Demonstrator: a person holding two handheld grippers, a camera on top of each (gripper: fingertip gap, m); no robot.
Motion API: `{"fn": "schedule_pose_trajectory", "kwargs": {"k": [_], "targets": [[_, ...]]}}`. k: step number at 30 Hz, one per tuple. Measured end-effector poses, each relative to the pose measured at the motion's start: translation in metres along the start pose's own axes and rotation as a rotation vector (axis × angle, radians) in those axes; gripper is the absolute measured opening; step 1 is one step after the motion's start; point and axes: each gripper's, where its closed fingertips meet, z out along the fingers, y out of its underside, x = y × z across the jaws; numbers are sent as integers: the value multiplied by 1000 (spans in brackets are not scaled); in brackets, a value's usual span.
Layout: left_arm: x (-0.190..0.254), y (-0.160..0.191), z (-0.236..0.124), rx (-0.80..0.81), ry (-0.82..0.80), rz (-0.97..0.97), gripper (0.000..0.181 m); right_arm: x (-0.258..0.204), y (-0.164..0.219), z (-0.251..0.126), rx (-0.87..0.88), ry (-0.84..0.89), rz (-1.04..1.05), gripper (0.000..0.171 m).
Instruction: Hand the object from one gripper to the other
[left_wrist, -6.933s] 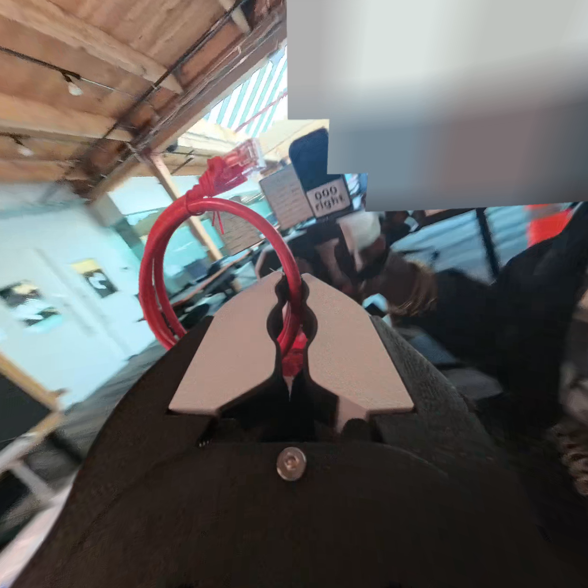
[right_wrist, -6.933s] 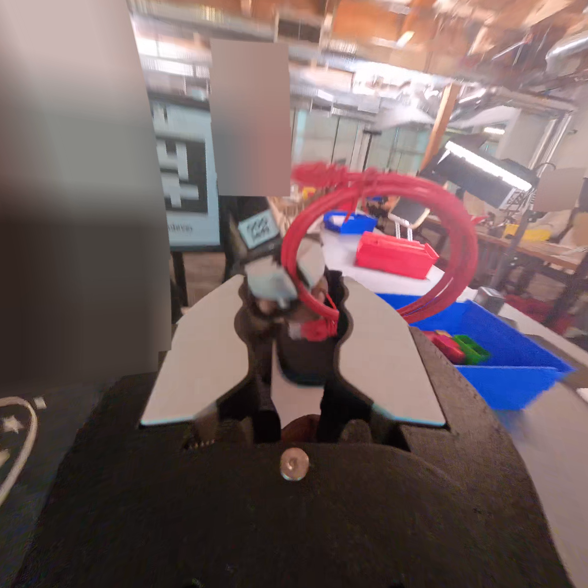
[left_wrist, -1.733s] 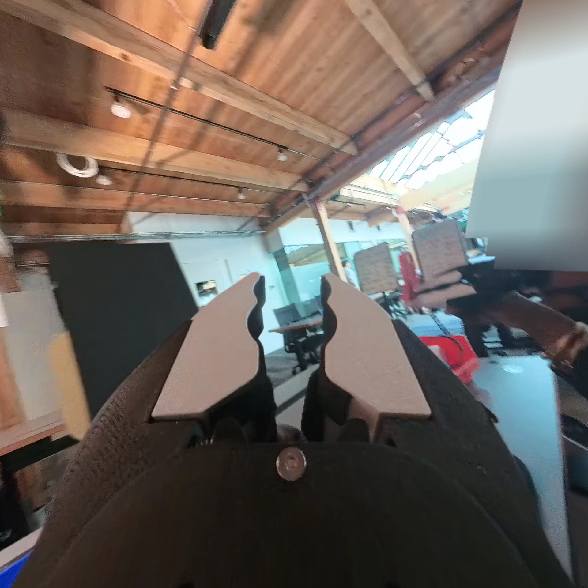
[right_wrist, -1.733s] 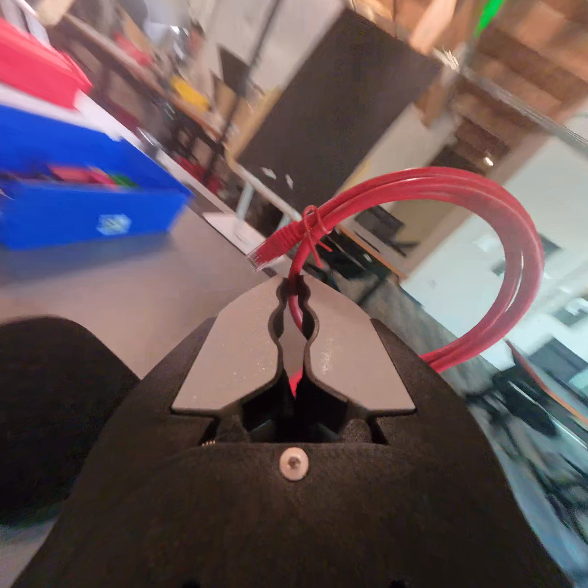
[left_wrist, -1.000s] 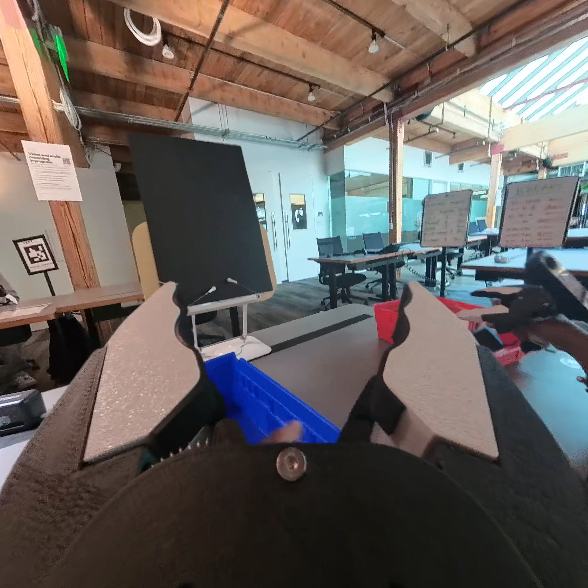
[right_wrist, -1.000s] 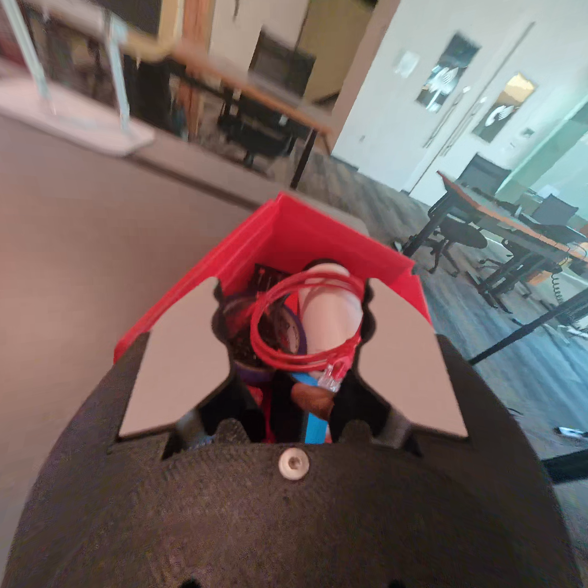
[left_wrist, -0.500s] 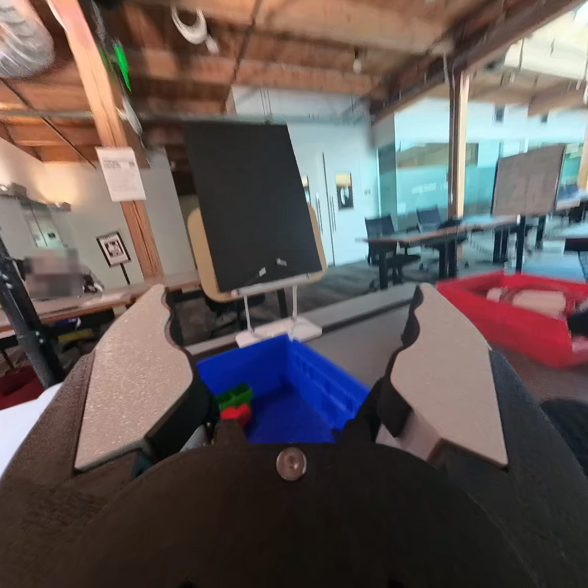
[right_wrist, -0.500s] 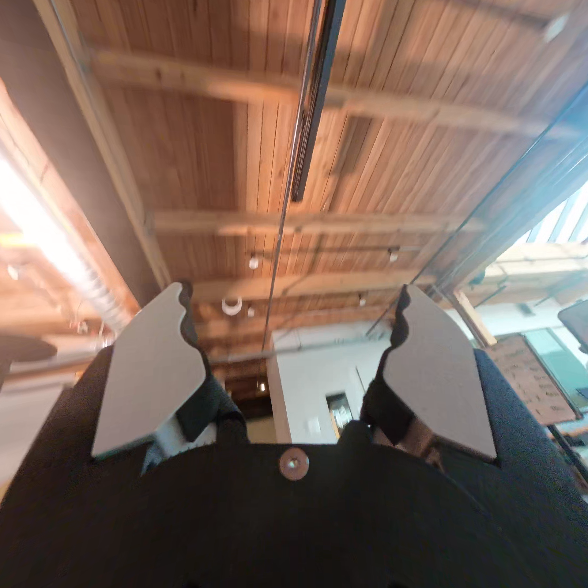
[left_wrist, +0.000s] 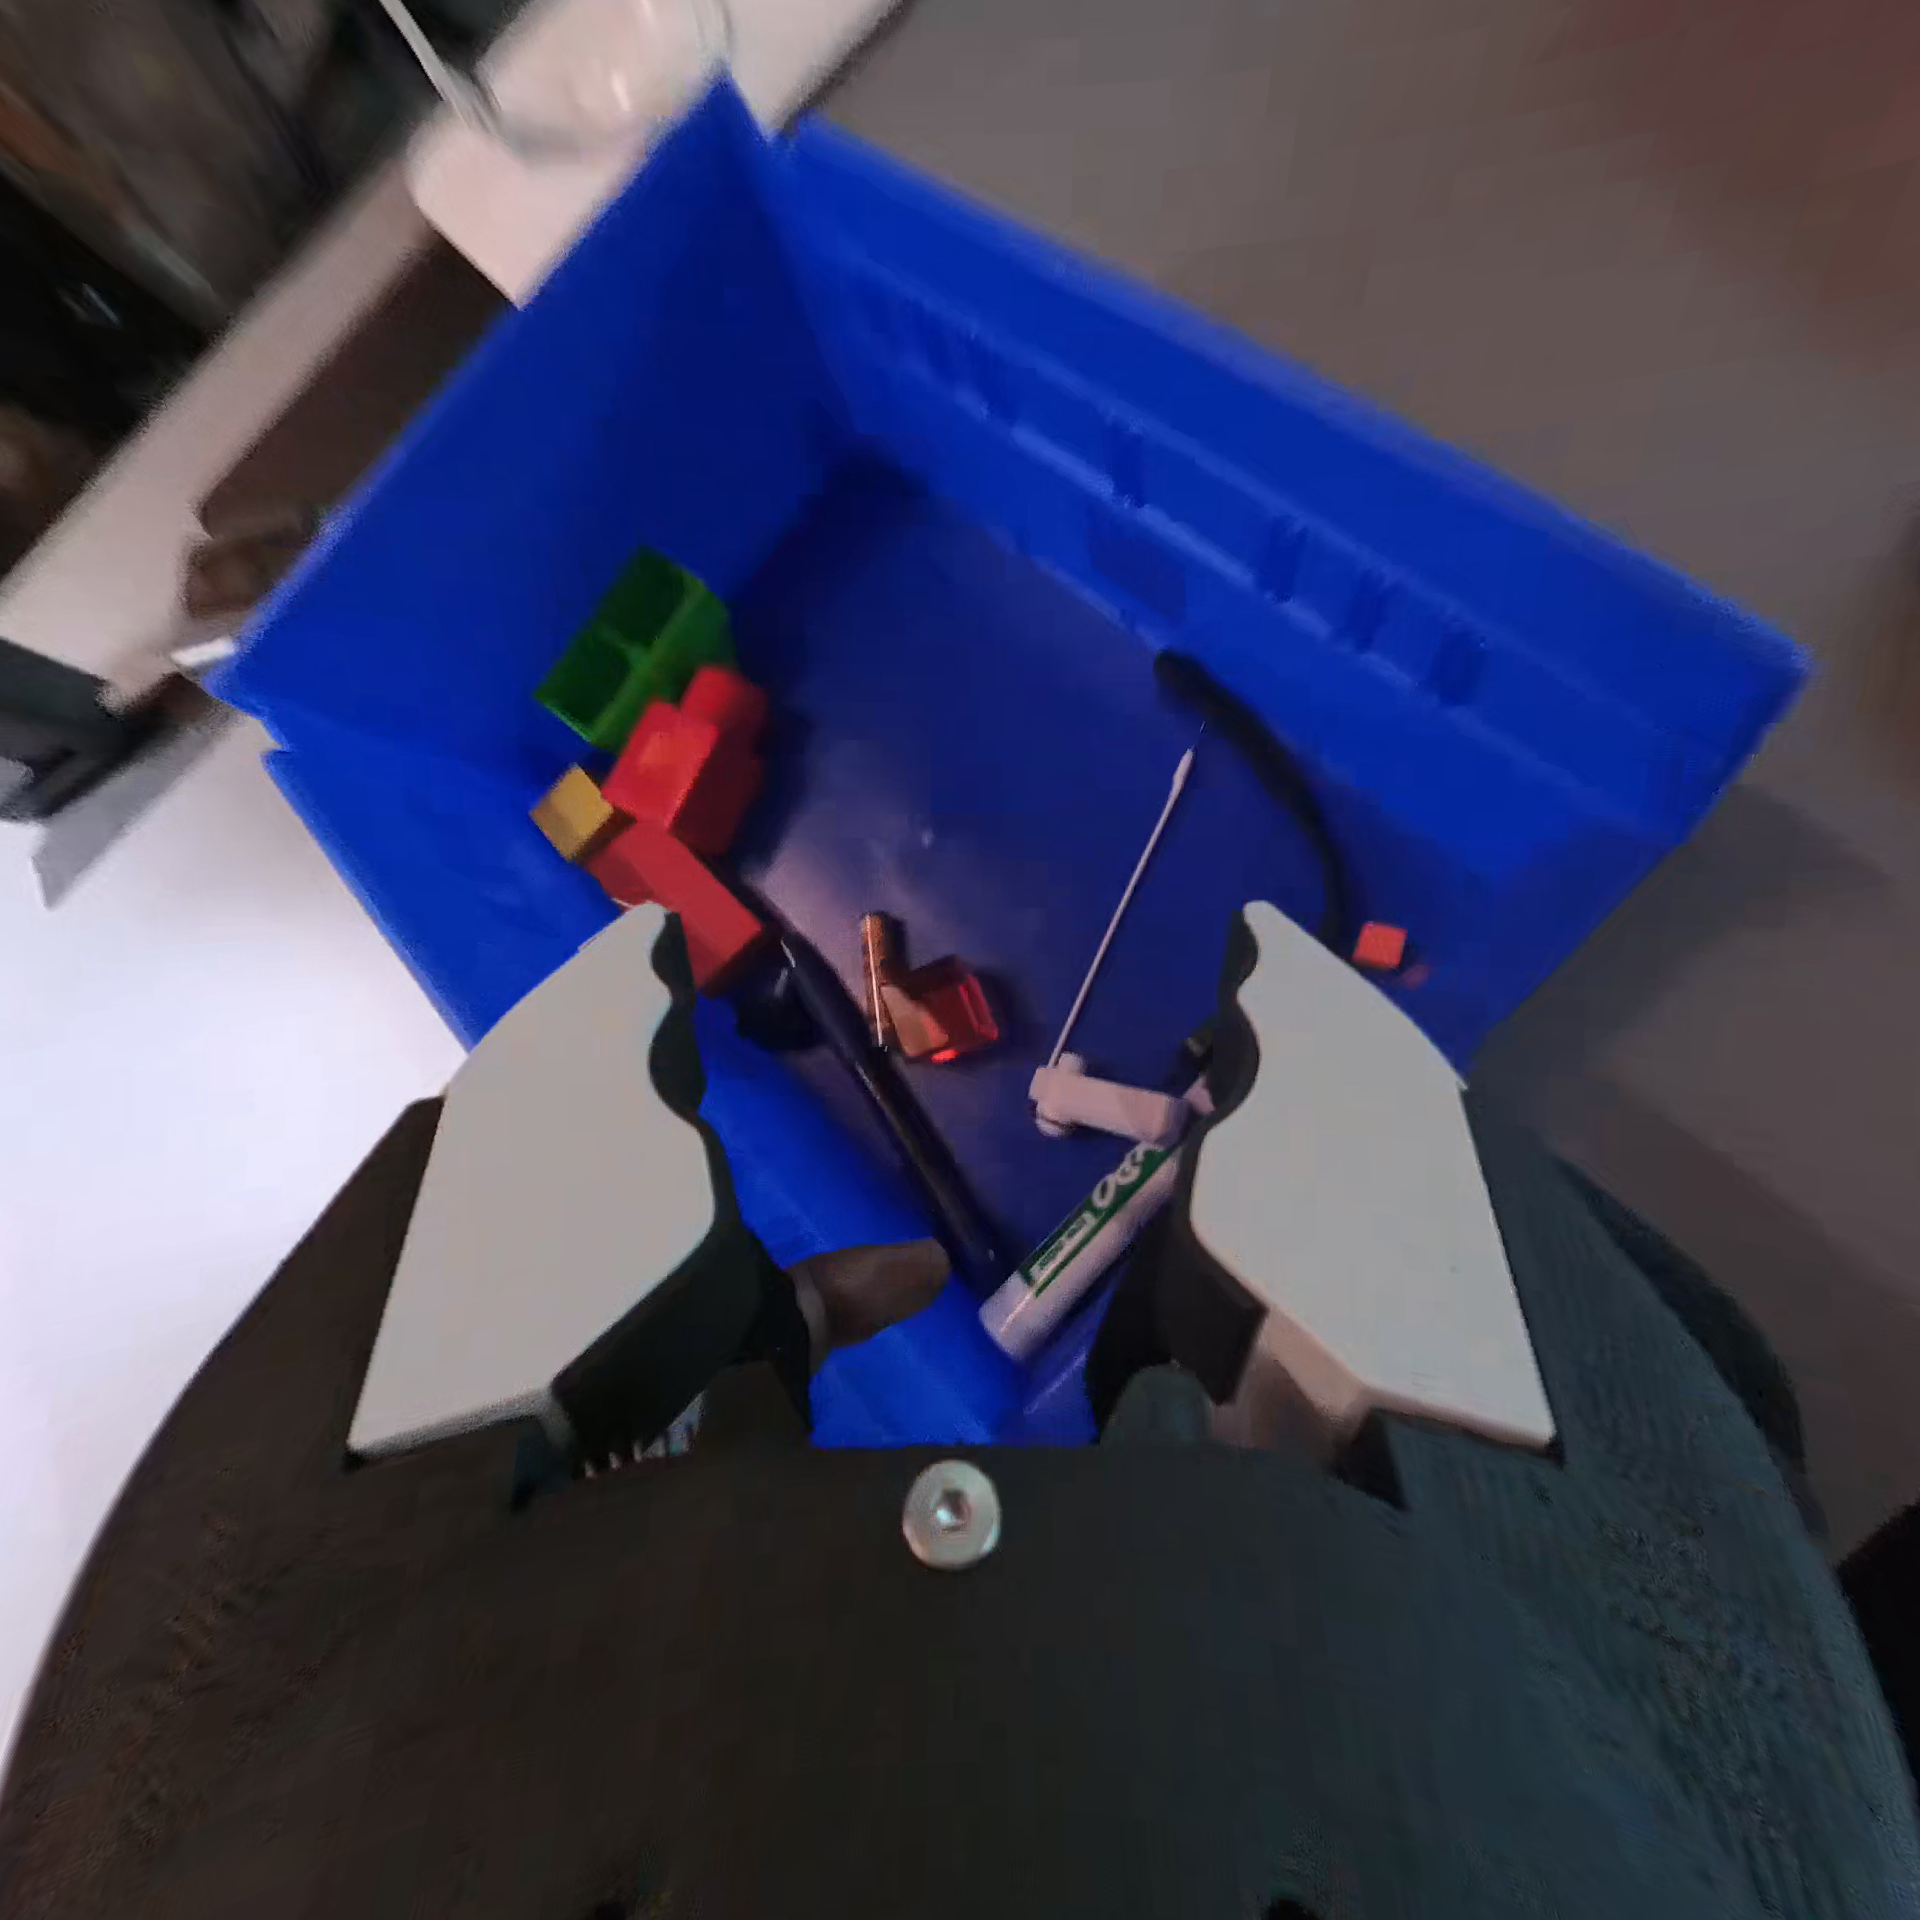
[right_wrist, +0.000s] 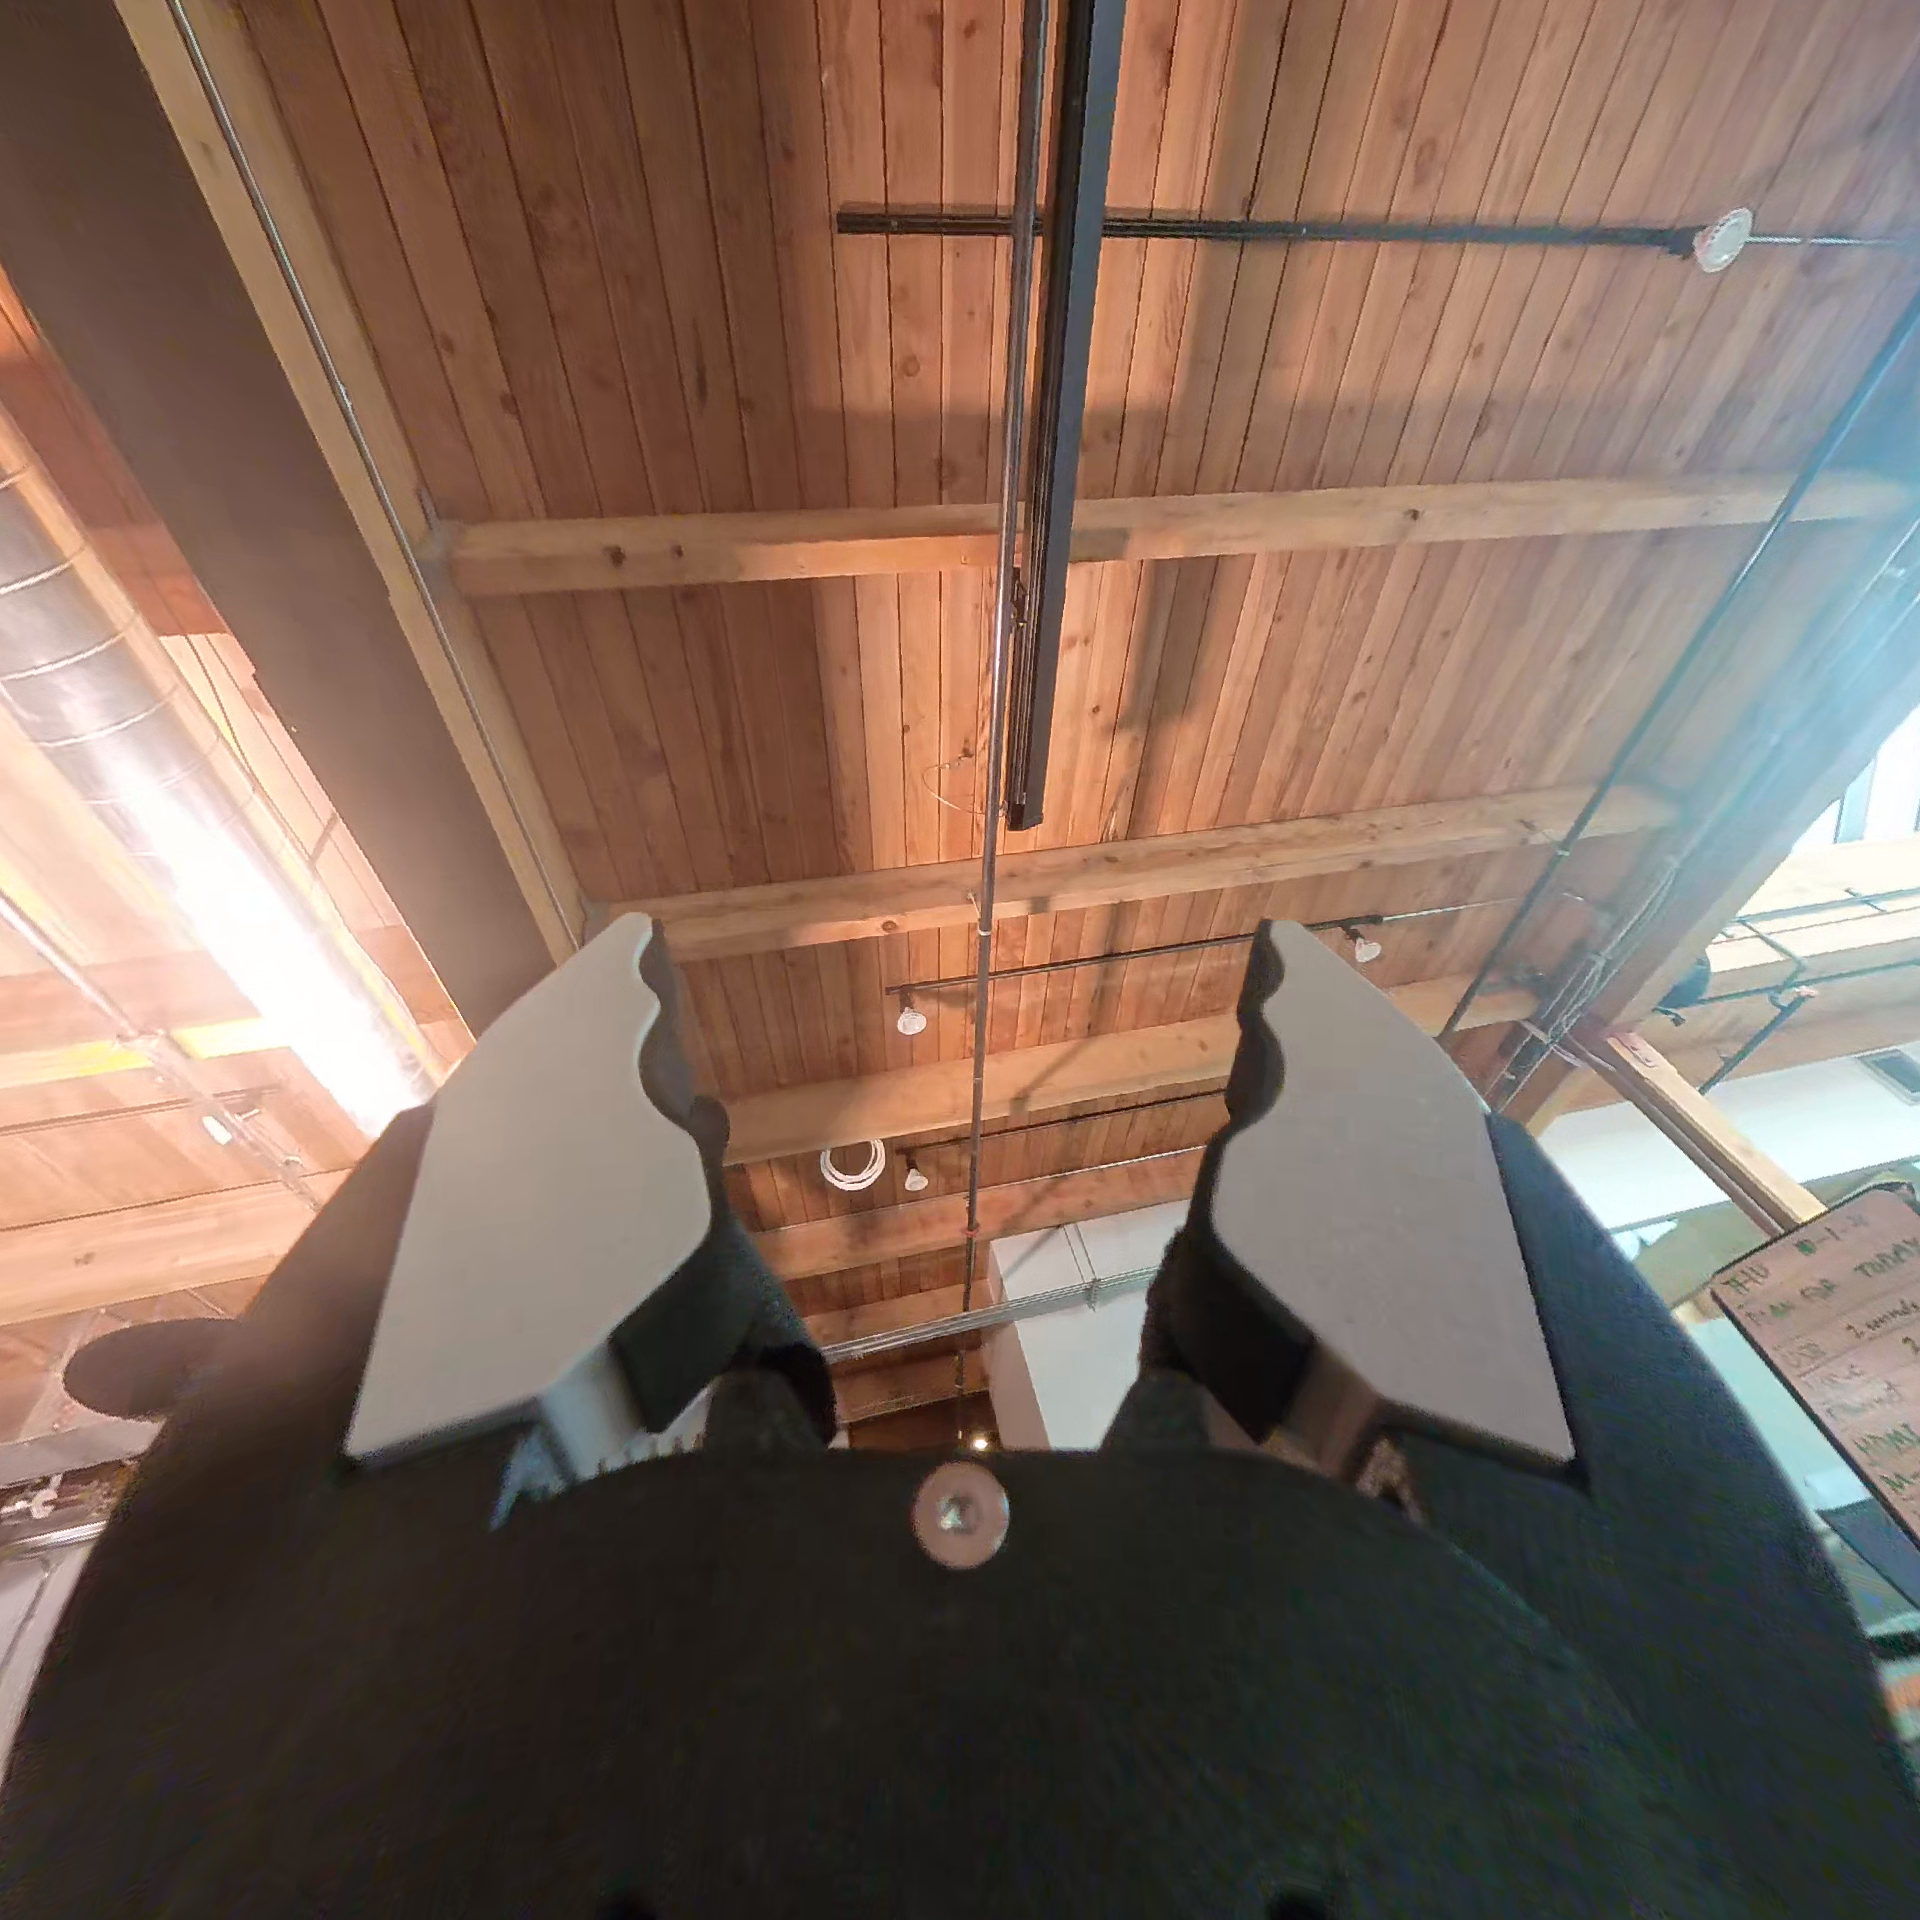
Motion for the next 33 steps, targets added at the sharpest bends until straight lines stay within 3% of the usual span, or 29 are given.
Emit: {"fn": "schedule_pose_trajectory", "kwargs": {"k": [7, 11, 20, 23, 26, 28, 30, 33], "targets": [[-33, 18, 49, -409, 67, -69, 87, 7, -6, -1, 25, 15, 51, 96], [-20, 43, 52, -628, 166, -40, 73, 11, -12, -1, 47, 22, 66, 94], [-10, 75, 61, -808, 143, -35, 49, 14, -20, -3, 82, 22, 100, 88], [-7, 80, 61, -821, 152, -31, 30, 14, -20, -3, 84, 18, 96, 87], [-4, 71, 55, -753, 141, -34, 27, 11, -15, -2, 68, 6, 103, 85], [1, 51, 49, -602, 146, -33, 27, 3, -5, 1, 15, -34, 106, 79], [23, 12, 39, -309, 245, -61, 27, -15, 13, 3, -84, -121, 109, 64], [59, -66, -5, 276, 403, -155, 27, -49, 42, 0, -253, -286, 166, 38]]}}
